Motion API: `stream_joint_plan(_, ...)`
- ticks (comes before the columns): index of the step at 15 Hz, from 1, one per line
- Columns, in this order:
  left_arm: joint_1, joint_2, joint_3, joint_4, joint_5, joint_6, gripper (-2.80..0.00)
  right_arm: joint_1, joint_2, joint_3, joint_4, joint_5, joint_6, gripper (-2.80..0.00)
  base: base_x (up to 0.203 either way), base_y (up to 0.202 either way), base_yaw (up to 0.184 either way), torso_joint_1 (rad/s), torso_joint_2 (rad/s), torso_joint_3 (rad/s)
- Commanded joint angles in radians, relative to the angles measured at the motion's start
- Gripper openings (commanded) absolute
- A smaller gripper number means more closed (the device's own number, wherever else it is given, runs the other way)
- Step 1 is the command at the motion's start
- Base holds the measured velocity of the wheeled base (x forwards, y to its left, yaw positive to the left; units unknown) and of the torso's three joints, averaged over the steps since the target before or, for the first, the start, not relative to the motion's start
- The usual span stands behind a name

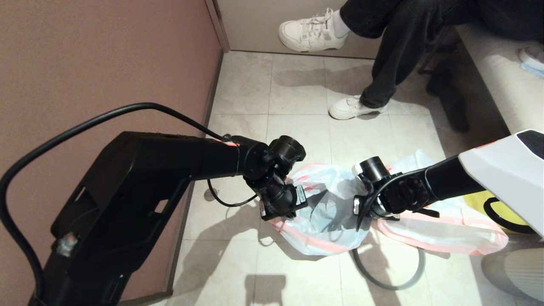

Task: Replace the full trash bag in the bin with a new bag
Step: Put the new garbage bag on the trash can

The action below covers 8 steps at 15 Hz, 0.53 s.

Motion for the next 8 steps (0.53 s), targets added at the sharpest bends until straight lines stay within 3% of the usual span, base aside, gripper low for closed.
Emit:
stream_joint_plan(1, -0.012, 0.013, 0.001, 0.006, 0.000, -0.002, -2.80, -0.001, 0.000, 0.000, 0.000, -0.001, 0.003, -2.80, 0.000, 0.000, 0.000, 0.000, 0.00, 0.000)
stream_joint_plan(8, -0.027, 0.056, 0.001, 0.023, -0.018, -0.002, -2.80, -0.003, 0.003, -0.003, 0.001, 0.000, 0.003, -2.80, 0.000, 0.000, 0.000, 0.000, 0.00, 0.000)
